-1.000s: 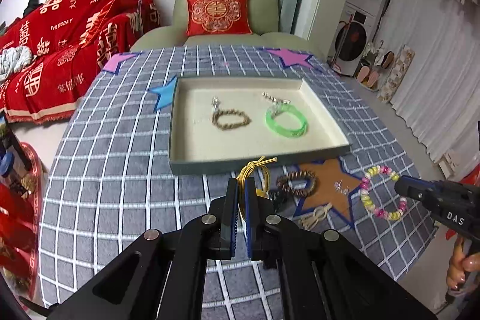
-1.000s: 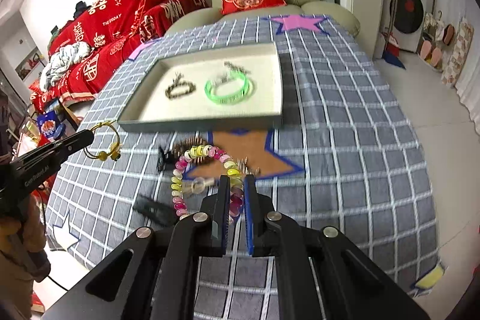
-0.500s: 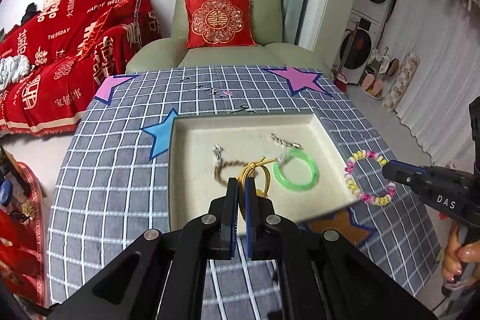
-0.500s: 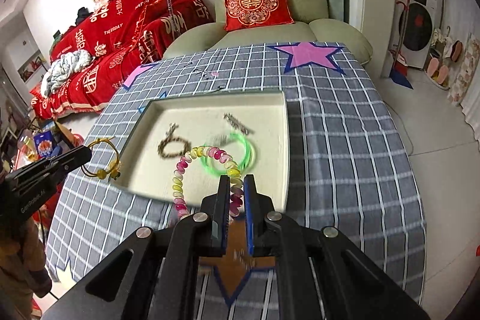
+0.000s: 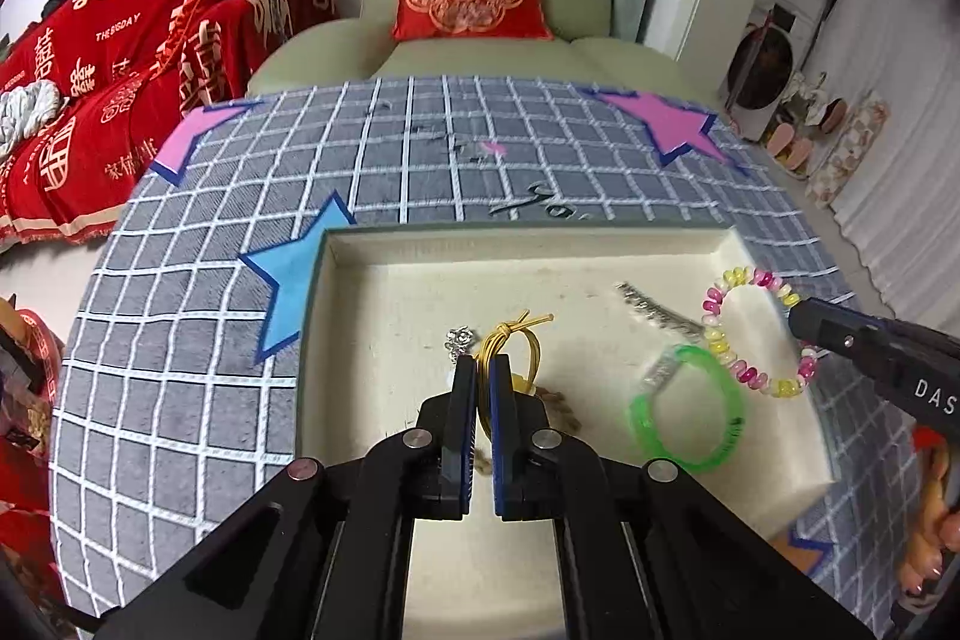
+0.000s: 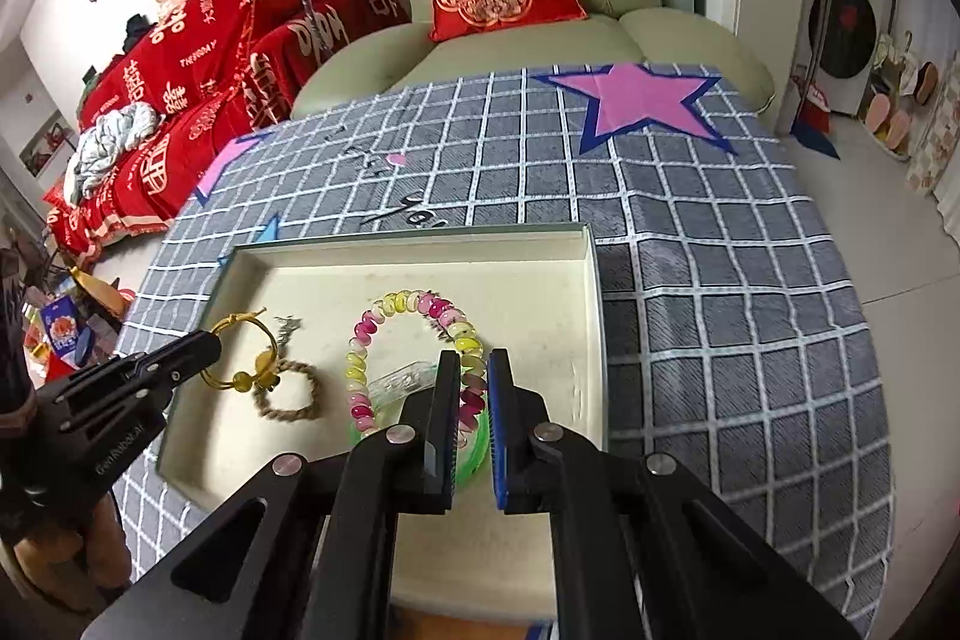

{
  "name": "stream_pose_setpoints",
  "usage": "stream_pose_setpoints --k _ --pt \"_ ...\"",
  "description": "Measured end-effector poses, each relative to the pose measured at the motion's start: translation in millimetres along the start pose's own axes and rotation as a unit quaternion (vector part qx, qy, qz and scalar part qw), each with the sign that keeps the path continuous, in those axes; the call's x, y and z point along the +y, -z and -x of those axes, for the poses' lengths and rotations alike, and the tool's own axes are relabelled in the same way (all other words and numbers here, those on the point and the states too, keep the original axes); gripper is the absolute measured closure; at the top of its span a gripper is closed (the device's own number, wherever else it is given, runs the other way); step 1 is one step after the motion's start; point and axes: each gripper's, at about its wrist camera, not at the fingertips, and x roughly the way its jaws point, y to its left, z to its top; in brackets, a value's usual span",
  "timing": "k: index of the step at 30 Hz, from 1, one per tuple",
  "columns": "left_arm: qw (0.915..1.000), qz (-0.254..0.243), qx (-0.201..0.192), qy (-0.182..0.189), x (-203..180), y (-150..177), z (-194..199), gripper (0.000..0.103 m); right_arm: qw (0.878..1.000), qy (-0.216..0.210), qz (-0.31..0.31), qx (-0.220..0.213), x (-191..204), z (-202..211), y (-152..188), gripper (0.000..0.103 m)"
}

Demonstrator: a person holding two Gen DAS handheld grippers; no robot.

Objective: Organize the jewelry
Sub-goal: 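Carry the beaded bracelet and yellow hair tie with both tools over the white tray, then open both tools to release the bracelet and hair tie into the tray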

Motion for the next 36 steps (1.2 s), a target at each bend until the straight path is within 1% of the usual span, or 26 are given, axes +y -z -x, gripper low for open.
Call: stream_pose_setpoints --k 7,14,17,22,28,30,31,32,33,34,36 --pt "0.9995 -0.011 0.018 -0.023 0 2 -25 0.091 1.0 0.0 -0.009 0.023 -4 -35 4 0.094" --pt "0.998 -0.024 0.026 -0.052 -4 4 -34 0.09 0.999 0.007 0.002 0.035 -1 -52 10 0.094" --pt "0.9972 -0.032 0.031 -0.061 -6 5 -37 0.09 0.999 0.01 0.007 0.034 2 -52 12 0.093" --pt "0.9968 -0.036 0.036 -0.062 -9 8 -38 0.09 0.999 0.012 0.012 0.036 6 -52 12 0.093" --pt "0.9959 -0.046 0.032 -0.07 -15 8 -32 0.09 0.999 -0.001 0.002 0.037 3 -48 11 0.092" --pt "0.9959 -0.046 0.031 -0.072 -15 7 -30 0.09 0.999 -0.006 0.003 0.031 3 -43 10 0.086" --pt "0.9958 -0.045 0.03 -0.073 -15 7 -29 0.09 1.0 -0.008 0.003 0.028 4 -41 10 0.072" --pt "0.9958 -0.045 0.028 -0.074 -15 7 -27 0.09 1.0 -0.009 0.002 0.024 4 -38 10 0.054" --pt "0.9958 -0.044 0.028 -0.075 -15 6 -26 0.09 1.0 -0.01 -0.001 0.019 4 -35 9 0.048" --pt "0.996 -0.042 0.026 -0.074 -15 6 -25 0.09 1.0 -0.012 -0.003 0.013 4 -31 9 0.046" --pt "0.9967 -0.035 0.025 -0.068 -14 5 -22 0.09 1.0 -0.015 -0.003 0.01 4 -27 9 0.046"
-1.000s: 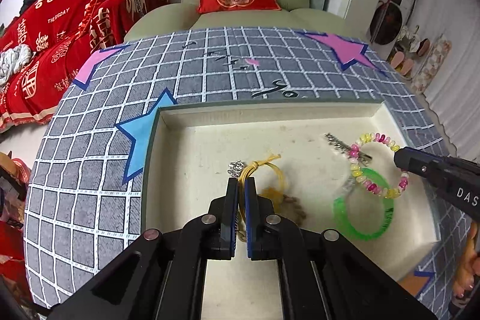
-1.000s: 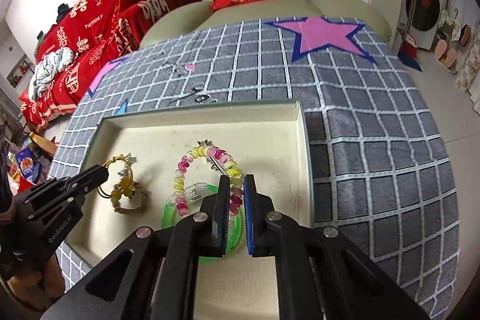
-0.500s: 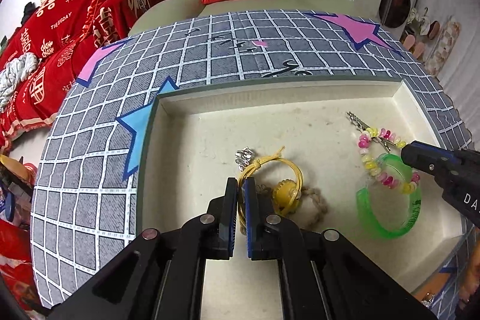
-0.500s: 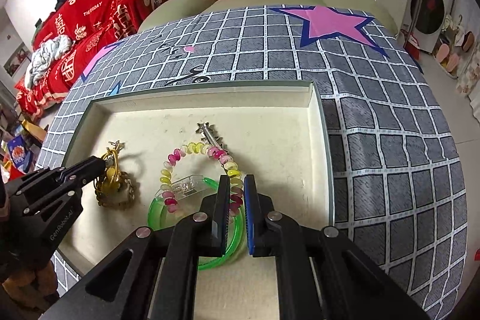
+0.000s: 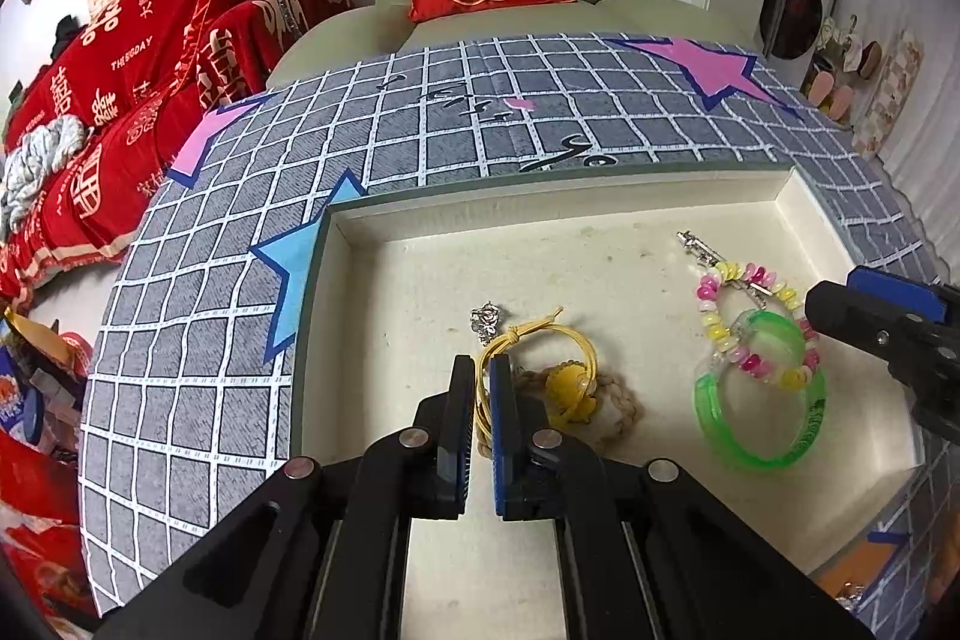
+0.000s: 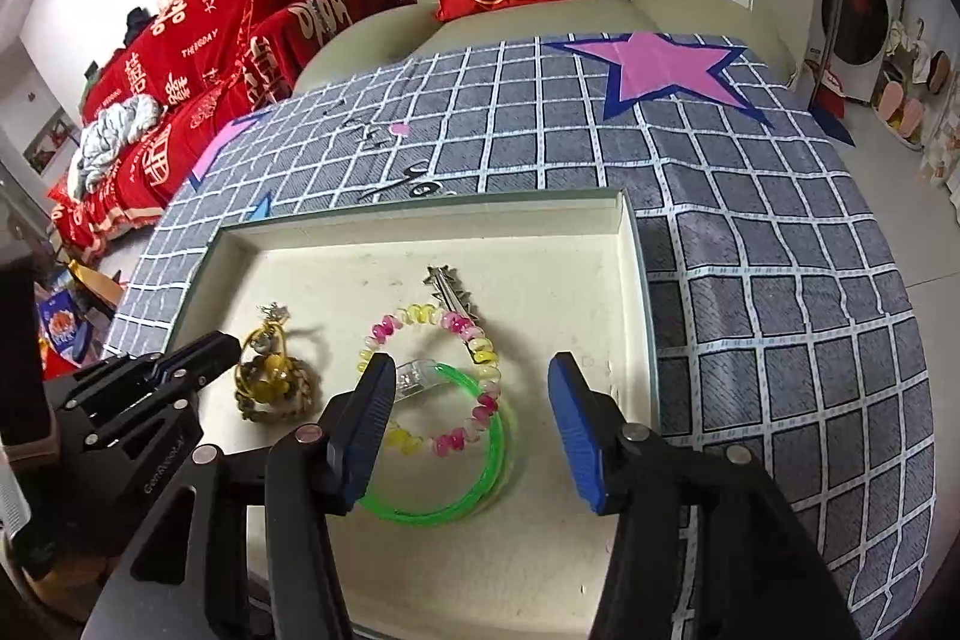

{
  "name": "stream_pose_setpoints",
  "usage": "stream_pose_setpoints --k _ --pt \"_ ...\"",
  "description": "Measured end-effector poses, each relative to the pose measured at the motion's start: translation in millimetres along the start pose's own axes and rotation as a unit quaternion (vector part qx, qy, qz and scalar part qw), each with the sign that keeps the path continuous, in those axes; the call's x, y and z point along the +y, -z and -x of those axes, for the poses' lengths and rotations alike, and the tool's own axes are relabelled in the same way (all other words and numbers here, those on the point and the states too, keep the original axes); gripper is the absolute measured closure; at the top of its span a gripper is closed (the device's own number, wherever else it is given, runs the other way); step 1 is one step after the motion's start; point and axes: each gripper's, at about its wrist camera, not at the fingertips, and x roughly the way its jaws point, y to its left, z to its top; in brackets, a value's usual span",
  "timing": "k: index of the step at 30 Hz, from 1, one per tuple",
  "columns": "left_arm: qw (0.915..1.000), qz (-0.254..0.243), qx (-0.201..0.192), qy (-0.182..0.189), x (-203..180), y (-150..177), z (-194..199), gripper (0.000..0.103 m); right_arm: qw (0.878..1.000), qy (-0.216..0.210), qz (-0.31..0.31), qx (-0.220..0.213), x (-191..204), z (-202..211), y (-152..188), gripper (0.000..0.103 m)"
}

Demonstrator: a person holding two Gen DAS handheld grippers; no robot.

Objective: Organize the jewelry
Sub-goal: 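Open both tools to release the bracelet and hair tie into the tray, then move both tools back toward the black claw clip and silver spiky brooch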

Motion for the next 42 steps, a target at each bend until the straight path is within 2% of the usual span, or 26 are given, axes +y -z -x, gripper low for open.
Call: stream_pose_setpoints --k 6,12,18,19,21,22,26,27,29,33,38,42 --pt "1.0 0.002 -0.008 -0.001 0 -2 9 0.09 1.0 -0.003 -0.001 -0.009 4 11 -1 0.046" --pt "0.9999 0.006 -0.01 0.002 3 -1 17 0.09 0.999 -0.024 -0.016 -0.015 2 22 -2 0.046" --pt "0.9997 0.015 -0.016 0.006 7 2 30 0.09 0.998 -0.044 -0.036 -0.029 -2 41 0 0.035" --pt "0.9997 0.015 -0.016 0.004 7 2 32 0.068 0.998 -0.044 -0.035 -0.03 -1 43 0 0.03" --pt "0.9998 0.017 -0.013 -0.006 7 4 36 0.0 0.998 -0.043 -0.029 -0.033 2 48 1 0.023" --pt "0.9992 0.02 -0.03 -0.019 7 8 39 0.0 0.998 -0.043 -0.028 -0.034 3 50 2 0.023" --pt "0.9993 0.012 -0.031 -0.02 3 15 38 0.0 0.998 -0.043 -0.033 -0.036 4 56 5 0.023" --pt "0.9992 0.01 -0.033 -0.022 2 17 39 0.0 0.998 -0.043 -0.034 -0.037 4 58 6 0.022" --pt "0.9991 0.006 -0.034 -0.023 0 23 39 0.0 0.998 -0.045 -0.036 -0.039 3 63 9 0.013" --pt "0.9991 0.008 -0.038 -0.017 0 30 46 0.0 0.997 -0.052 -0.03 -0.049 6 75 17 0.012" --pt "0.9986 0.006 -0.049 -0.018 -2 38 73 0.0 0.995 -0.062 -0.034 -0.077 8 97 28 0.011" --pt "0.9982 0.003 -0.058 -0.017 -1 50 96 0.0 0.994 -0.068 -0.032 -0.078 11 111 38 0.011"
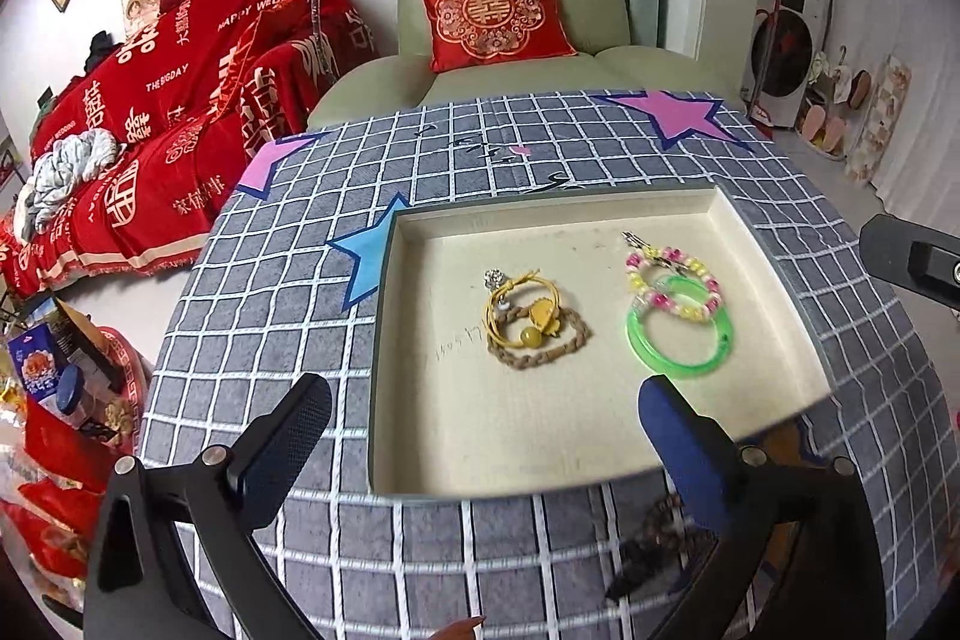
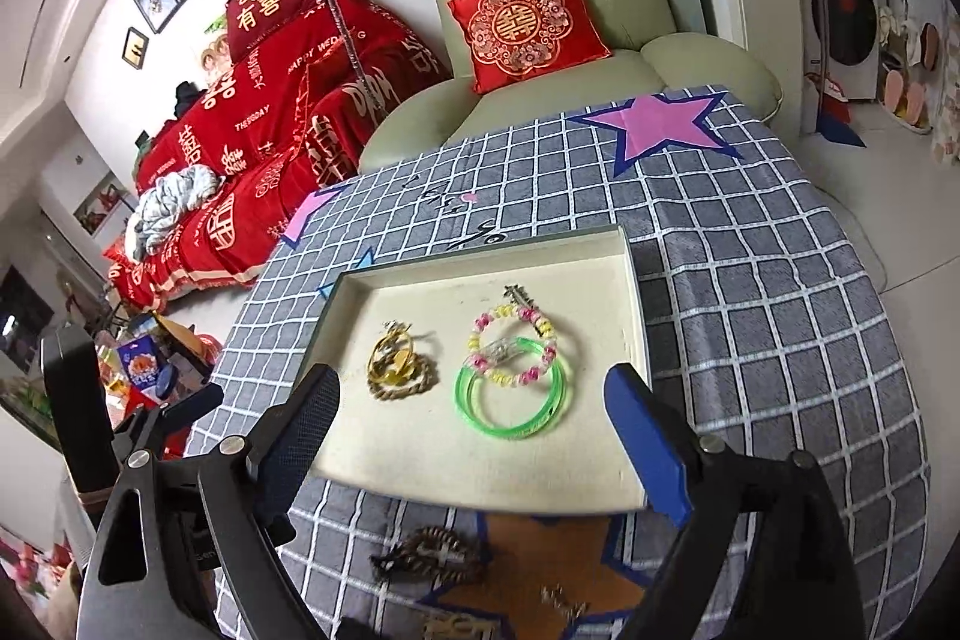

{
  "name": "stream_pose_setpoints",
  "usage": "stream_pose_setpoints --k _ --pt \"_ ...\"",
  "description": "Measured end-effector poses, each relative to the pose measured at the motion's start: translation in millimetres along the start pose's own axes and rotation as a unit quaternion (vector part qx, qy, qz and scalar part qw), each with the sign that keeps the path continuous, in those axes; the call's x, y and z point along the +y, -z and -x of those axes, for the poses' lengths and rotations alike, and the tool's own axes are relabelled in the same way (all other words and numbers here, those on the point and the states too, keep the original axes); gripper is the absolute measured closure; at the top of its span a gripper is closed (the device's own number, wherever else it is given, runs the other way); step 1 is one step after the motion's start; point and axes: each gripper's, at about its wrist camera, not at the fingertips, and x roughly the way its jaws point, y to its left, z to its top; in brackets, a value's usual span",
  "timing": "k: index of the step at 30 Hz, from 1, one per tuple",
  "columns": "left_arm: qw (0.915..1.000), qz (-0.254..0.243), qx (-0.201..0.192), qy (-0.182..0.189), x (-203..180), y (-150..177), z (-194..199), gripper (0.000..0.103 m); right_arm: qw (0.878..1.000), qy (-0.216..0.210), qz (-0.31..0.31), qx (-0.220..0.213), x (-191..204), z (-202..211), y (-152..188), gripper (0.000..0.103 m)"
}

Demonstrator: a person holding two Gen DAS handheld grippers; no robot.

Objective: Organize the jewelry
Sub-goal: 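Move both tools back toward the black claw clip and silver spiky brooch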

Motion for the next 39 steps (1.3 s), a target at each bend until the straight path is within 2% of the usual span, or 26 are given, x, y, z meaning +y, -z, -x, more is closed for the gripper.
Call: stream_pose_setpoints --k 4,8,16,22,27,31,33,39 --pt "0.9999 -0.009 -0.009 -0.001 -1 16 18 0.0 1.0 -0.003 0.001 0.017 5 13 11 0.011" --pt "0.9999 -0.007 -0.008 0.013 3 36 32 0.0 1.0 -0.011 0.002 0.029 9 28 28 0.011" --pt "0.9986 0.004 0.026 0.046 7 83 43 0.0 0.999 -0.004 0.012 0.043 9 48 67 0.011" --pt "0.9971 0.019 0.043 0.059 -3 116 50 0.0 0.998 0.014 0.006 0.067 -7 49 100 0.011" --pt "0.9974 -0.04 0.034 0.049 -23 135 53 0.0 0.996 0.024 -0.005 0.084 -23 51 125 0.011" --pt "0.9931 -0.094 0.025 0.066 -38 146 58 0.0 0.995 0.029 -0.018 0.094 -35 52 140 0.011" --pt "0.9926 -0.102 0.024 0.062 -42 147 57 0.0 0.994 0.037 -0.024 0.099 -41 51 144 0.011" --pt "0.9969 -0.04 0.04 0.055 -30 132 41 0.0 0.992 0.068 -0.018 0.104 -46 44 144 0.011"
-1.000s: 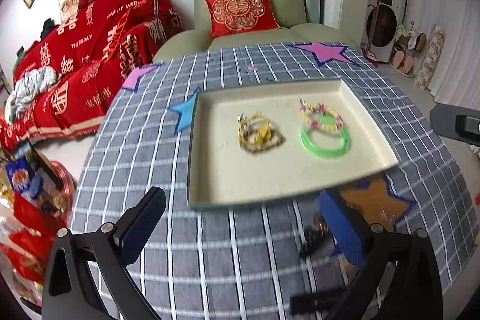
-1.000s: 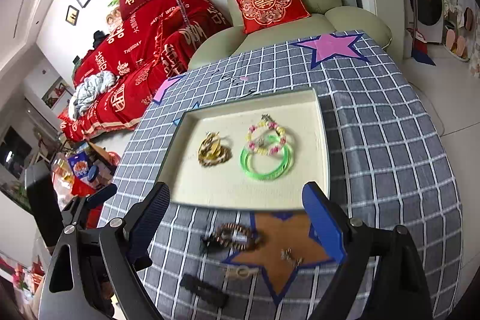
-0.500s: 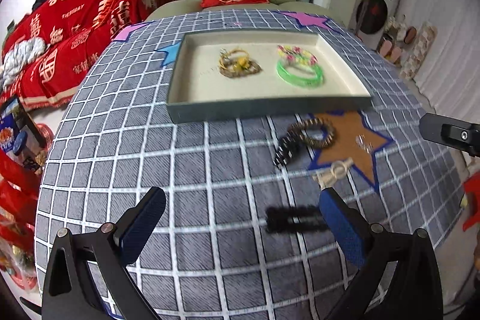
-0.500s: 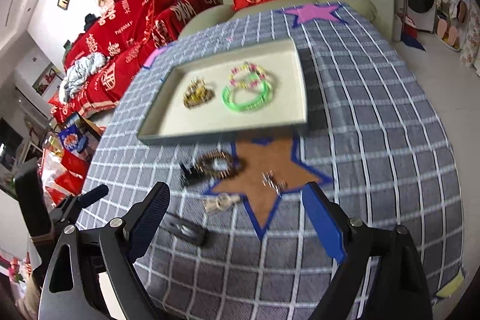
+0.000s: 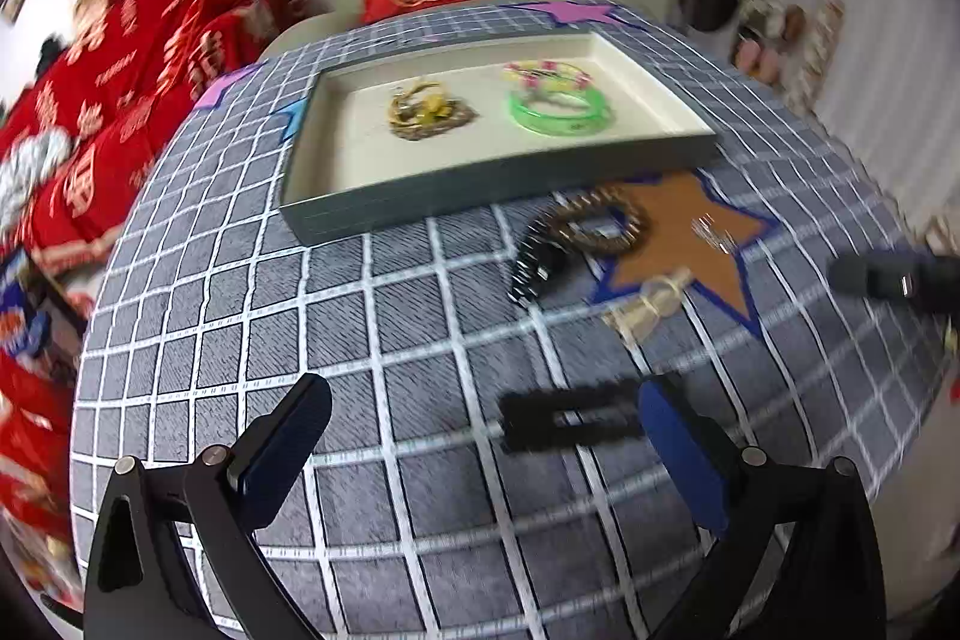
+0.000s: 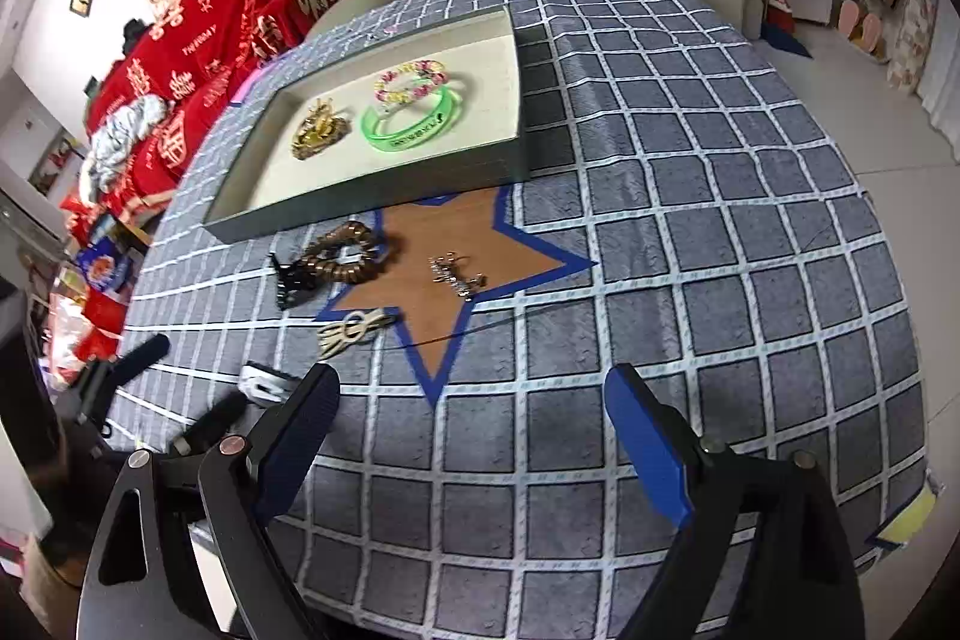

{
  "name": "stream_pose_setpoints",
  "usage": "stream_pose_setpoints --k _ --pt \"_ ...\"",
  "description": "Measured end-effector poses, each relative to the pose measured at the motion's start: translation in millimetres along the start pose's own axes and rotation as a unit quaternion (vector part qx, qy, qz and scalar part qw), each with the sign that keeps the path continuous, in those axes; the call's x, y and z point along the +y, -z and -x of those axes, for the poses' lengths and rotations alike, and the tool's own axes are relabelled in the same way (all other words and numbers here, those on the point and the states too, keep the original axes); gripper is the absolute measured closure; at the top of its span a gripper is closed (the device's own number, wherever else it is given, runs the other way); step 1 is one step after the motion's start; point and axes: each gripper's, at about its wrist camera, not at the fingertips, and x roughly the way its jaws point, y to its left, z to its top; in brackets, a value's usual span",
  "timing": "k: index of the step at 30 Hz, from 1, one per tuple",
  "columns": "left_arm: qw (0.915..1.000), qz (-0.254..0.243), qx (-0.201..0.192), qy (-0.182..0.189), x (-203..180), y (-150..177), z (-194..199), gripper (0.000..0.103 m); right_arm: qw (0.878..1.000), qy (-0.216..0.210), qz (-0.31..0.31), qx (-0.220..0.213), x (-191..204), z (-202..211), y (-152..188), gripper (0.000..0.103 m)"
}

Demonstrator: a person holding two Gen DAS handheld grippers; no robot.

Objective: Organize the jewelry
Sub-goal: 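Move both tools back toward the black claw clip and silver spiky brooch, then grasp the black claw clip with the left tool while the right tool grasps the silver spiky brooch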

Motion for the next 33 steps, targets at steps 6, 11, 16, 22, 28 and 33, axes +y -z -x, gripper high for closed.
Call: stream_pose_setpoints --k 6,11,16,22,28,33 --pt "0.9999 0.003 -0.002 -0.009 6 -13 -15 0.0 1.0 0.024 0.015 0.003 3 -11 -7 0.011" --pt "1.0 0.0 -0.001 -0.005 5 -21 -26 0.002 0.999 0.035 0.018 0.008 7 -24 -14 0.011" --pt "0.9999 -0.004 0.008 -0.006 4 -27 -40 0.01 0.998 0.049 0.032 0.014 14 -40 -22 0.012" --pt "0.9999 -0.011 0.012 0.001 2 -32 -48 0.018 0.997 0.062 0.051 0.021 23 -57 -27 0.028" --pt "0.9997 -0.017 0.014 0.011 -2 -38 -56 0.021 0.994 0.08 0.071 0.022 29 -68 -30 0.033" --pt "0.9993 -0.026 0.021 0.017 -5 -40 -64 0.032 0.988 0.113 0.105 0.019 39 -72 -29 0.043"
